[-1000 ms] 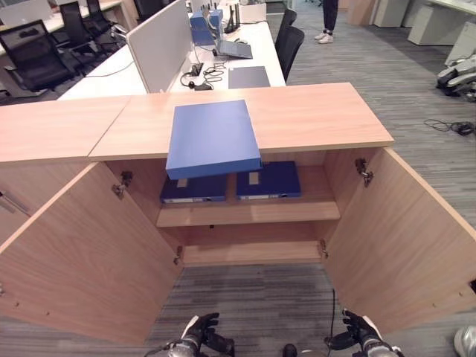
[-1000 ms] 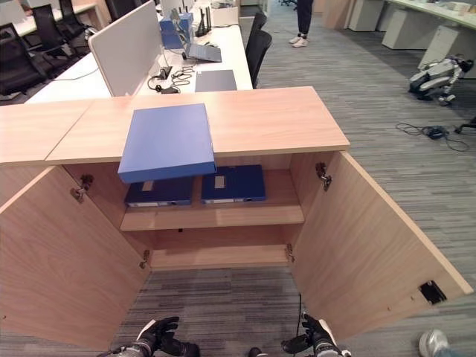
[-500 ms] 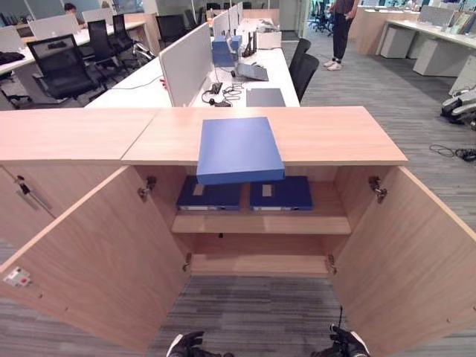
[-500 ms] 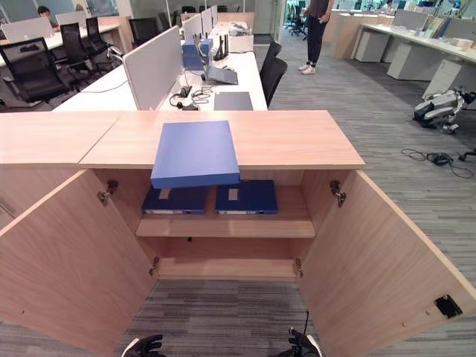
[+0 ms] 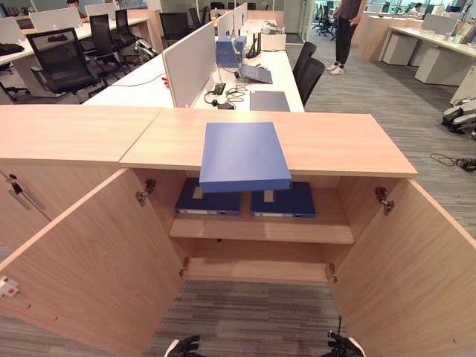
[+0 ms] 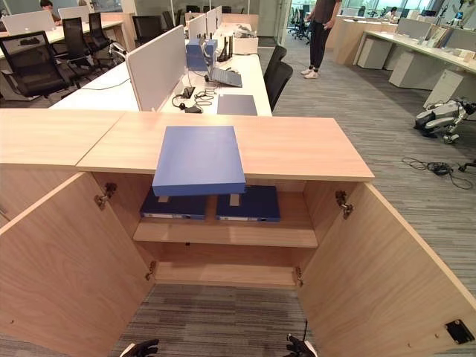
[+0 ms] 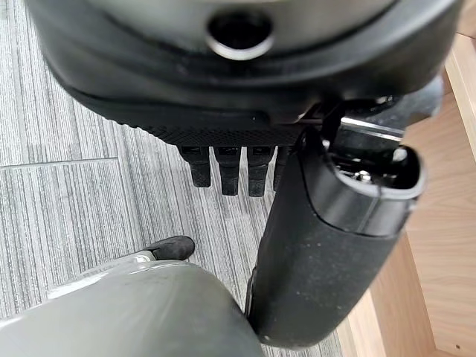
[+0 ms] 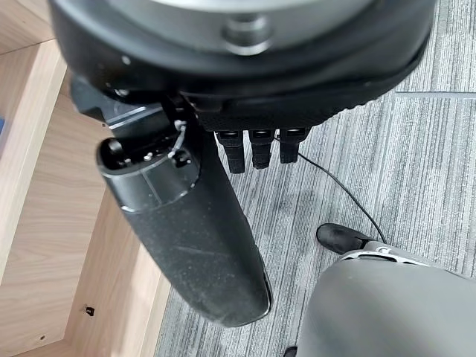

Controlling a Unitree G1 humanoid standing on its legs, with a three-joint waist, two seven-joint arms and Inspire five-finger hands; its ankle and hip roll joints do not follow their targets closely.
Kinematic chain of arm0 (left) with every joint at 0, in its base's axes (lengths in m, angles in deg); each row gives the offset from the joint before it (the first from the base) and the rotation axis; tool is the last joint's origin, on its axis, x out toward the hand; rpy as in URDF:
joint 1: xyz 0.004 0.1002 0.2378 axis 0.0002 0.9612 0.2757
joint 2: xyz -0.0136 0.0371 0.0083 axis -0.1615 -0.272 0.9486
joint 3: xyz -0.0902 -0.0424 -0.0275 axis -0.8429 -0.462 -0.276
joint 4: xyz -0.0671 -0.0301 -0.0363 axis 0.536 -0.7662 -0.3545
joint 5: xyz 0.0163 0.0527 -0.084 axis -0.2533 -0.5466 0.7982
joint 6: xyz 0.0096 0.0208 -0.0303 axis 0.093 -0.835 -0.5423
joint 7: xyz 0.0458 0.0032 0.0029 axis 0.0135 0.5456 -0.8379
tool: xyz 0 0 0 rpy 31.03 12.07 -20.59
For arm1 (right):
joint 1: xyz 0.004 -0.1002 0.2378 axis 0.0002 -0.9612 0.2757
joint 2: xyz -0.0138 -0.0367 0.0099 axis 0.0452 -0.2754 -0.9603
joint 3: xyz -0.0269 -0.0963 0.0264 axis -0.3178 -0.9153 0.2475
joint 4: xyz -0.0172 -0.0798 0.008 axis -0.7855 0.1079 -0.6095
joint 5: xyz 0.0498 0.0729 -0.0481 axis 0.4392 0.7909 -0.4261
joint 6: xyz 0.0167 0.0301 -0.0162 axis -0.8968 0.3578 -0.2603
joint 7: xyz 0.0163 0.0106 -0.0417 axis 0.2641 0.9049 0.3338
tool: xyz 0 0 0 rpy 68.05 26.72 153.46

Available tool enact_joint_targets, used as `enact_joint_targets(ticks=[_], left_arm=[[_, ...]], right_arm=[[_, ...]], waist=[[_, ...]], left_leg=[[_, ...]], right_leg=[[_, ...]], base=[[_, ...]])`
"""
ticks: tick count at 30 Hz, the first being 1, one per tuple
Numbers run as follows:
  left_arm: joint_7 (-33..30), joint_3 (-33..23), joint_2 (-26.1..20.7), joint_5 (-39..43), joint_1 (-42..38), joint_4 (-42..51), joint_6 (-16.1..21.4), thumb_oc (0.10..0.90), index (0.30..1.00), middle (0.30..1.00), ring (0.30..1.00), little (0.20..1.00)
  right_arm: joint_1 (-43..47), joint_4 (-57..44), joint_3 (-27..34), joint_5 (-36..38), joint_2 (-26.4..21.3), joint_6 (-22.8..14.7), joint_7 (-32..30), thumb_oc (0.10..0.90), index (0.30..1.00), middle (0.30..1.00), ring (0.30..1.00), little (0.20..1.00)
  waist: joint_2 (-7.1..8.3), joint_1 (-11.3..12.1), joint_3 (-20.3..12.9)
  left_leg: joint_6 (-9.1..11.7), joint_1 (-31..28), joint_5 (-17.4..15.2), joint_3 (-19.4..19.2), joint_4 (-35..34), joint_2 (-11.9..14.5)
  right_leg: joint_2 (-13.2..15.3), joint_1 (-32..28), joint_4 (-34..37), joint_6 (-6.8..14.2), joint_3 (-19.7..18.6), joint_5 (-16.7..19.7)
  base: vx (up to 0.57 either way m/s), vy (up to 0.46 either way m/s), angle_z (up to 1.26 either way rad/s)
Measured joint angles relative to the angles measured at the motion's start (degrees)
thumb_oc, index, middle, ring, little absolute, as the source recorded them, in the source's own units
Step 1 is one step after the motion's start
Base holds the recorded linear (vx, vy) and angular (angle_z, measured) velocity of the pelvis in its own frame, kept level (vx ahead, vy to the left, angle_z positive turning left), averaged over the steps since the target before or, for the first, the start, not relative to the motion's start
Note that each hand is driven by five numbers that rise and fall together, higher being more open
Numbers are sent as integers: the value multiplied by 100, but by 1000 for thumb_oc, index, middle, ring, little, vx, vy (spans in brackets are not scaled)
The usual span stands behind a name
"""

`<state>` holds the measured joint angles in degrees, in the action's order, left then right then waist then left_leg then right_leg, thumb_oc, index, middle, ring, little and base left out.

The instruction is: Put the empty folder in the office cabinet

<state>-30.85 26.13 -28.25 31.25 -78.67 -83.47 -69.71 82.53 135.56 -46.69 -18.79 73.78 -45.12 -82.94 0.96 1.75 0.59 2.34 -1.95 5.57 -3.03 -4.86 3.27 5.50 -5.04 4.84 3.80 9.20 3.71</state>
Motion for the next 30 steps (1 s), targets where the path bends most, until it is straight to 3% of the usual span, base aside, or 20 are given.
enact_joint_targets(ticks=[3,5,6,8,9,11,12,13,14,15,17,19,20,22,23,30], left_arm=[[4,5,5,-3,-32,-13,-7,800,900,900,900,900],[0,-1,27,4,-153,-76,-13,800,900,900,900,900],[11,-1,47,3,-260,-93,-12,800,900,900,900,900],[0,-9,-9,4,-348,-135,-21,800,900,900,900,900],[-5,-20,-76,2,-378,-176,-17,800,900,900,900,900],[-5,-56,-114,15,-326,-225,2,800,900,900,900,900],[-5,-48,-150,13,-381,-215,7,800,900,900,900,900],[-4,-103,-308,27,-450,-220,48,800,900,900,900,900],[-16,-332,-71,118,-524,-410,-21,800,900,900,900,900],[15,-263,11,60,-499,-458,-41,800,900,900,900,900],[-10,-195,54,-28,-391,-462,-24,800,900,900,900,900],[-7,-199,10,-69,-366,-491,-22,800,900,900,900,900],[-21,-171,-43,-116,-361,-502,-34,800,900,900,900,900],[-8,-25,4,-122,-317,-496,-67,800,900,900,900,900],[0,60,46,-124,-350,-485,-91,800,900,900,900,900],[0,186,56,-123,-591,-449,-117,800,900,900,900,900]], right_arm=[[84,209,28,2,-8,-3,-4,800,900,900,900,900],[261,412,42,5,-21,-16,-10,800,900,900,900,900],[465,493,51,12,-62,-12,-15,800,900,900,900,900],[602,475,219,16,-27,-49,-11,800,900,900,900,900],[652,470,331,18,26,-54,-14,800,900,900,900,900],[636,467,355,15,24,-52,-20,800,900,900,900,900],[593,458,407,15,43,-52,-24,800,900,900,900,900],[560,443,479,15,184,-53,-32,800,900,900,900,900],[615,495,461,14,-1,-86,-49,800,900,900,900,900],[576,534,431,15,-136,-78,-66,800,900,900,900,900],[455,528,520,195,-162,-73,-99,800,900,900,900,900],[524,516,503,231,-151,-117,-108,800,900,900,900,900],[524,563,497,230,-121,-129,-102,800,900,900,900,900],[399,771,493,227,-145,-91,-112,800,900,900,900,900],[365,814,490,227,-182,-29,-111,800,900,900,900,900],[353,851,621,229,-288,-37,-110,800,900,900,900,900]], waist=[[57,-9,50],[18,14,185],[-83,-20,413],[-117,-25,552],[-61,-23,626],[-31,-17,612],[37,-86,604],[593,-183,594],[251,-327,704],[37,-351,690],[-114,-484,656],[-114,-549,602],[-27,-615,555],[-149,-636,407],[-177,-631,394],[-152,-661,395]], left_leg=[[-20,-4,-87,-15,-1,-50],[-96,-29,-128,-117,4,-108],[-174,-7,-115,-143,1,-48],[-245,-55,-129,-209,-4,-41],[-304,-90,-163,-212,-3,-38],[-267,13,-211,-104,-5,-22],[-189,95,-272,10,-4,-91],[-380,423,-528,-37,854,-605],[-308,568,-1207,-109,2026,-479],[-374,271,-1387,-80,1568,-388],[-396,-163,-1131,52,879,-379],[-350,-224,-1019,49,615,-363],[-327,-222,-985,173,544,-347],[-100,-331,-844,408,228,-52],[25,-360,-715,535,154,95],[481,-236,-613,719,509,396]], right_leg=[[56,170,-343,47,-25,-160],[166,656,-1345,154,-72,-405],[219,1145,-2228,317,-26,-399],[354,1510,-2849,439,30,-372],[466,1690,-3158,538,187,-479],[481,1577,-2679,541,258,-715],[457,1507,-2248,539,230,-879],[919,1429,-1585,519,62,-720],[748,1234,-1526,550,-25,-478],[585,1168,-1585,621,-77,-464],[442,1360,-1715,609,-314,-456],[414,1573,-1570,579,-355,-389],[400,1580,-1333,433,-377,-167],[136,1262,-918,78,-44,85],[16,1190,-906,-131,131,30],[-272,980,-768,-270,285,-235]], base=[[-45,133,-4],[-6,156,-26],[138,128,-36],[269,41,-23],[311,-46,-3],[326,-95,29],[346,-109,71],[359,-156,81],[237,-106,58],[203,-130,17],[155,-130,-3],[176,-157,16],[148,-146,46],[116,-125,60],[174,-200,44],[113,-179,16]])
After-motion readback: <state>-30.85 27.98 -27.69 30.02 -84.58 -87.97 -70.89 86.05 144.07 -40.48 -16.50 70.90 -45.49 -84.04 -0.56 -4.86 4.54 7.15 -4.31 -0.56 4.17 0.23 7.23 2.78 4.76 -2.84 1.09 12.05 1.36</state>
